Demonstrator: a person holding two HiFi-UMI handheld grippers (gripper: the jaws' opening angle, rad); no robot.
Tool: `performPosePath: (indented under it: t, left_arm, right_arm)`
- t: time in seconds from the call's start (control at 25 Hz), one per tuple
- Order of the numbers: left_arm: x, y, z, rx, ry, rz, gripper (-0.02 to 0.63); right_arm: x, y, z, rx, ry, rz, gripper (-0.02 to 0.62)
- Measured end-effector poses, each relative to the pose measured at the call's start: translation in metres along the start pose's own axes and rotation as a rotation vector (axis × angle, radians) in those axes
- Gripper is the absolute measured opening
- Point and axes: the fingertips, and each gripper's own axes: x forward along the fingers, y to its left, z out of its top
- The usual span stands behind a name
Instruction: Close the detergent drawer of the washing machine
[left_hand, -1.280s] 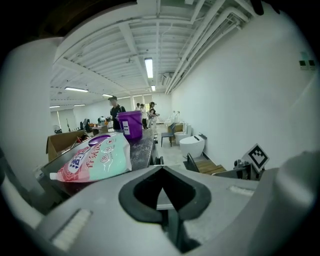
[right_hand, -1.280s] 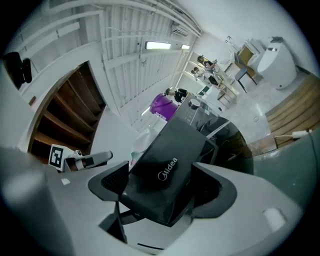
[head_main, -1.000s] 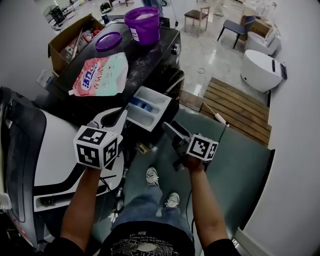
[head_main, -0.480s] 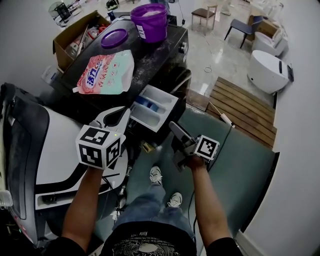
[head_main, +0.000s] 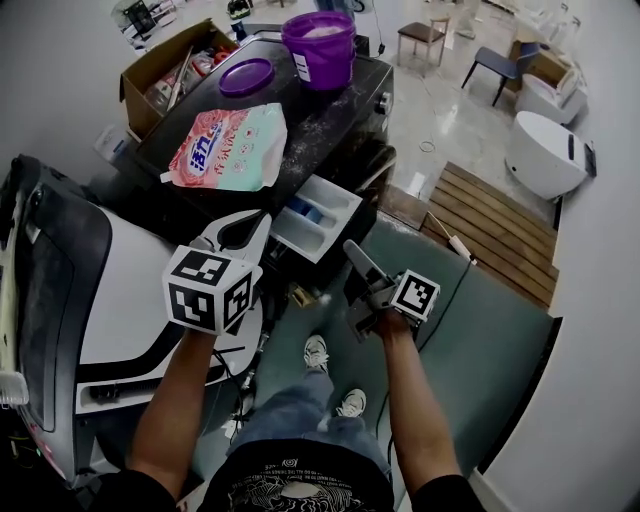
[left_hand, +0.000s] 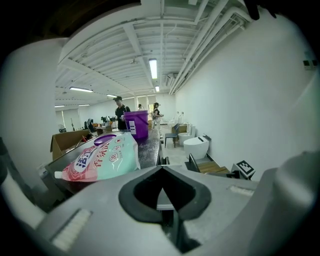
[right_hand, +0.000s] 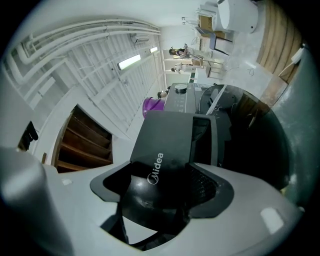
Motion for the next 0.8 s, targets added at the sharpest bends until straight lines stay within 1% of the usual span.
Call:
performPosePath:
  t: [0.36, 0.8]
  left_arm:
    - [-0.004, 0.019, -0.004, -0.021, 0.000, 0.030, 0.000]
    - [-0.001, 0.043, -0.003, -0.052, -0.009, 0.054, 0.000]
  right_arm:
    - [0.030, -0.004, -0.009, 0.012, 0.034, -0.012, 0.359]
    - [0.069, -0.008, -0.018, -0.027, 0.084, -0.032, 0.359]
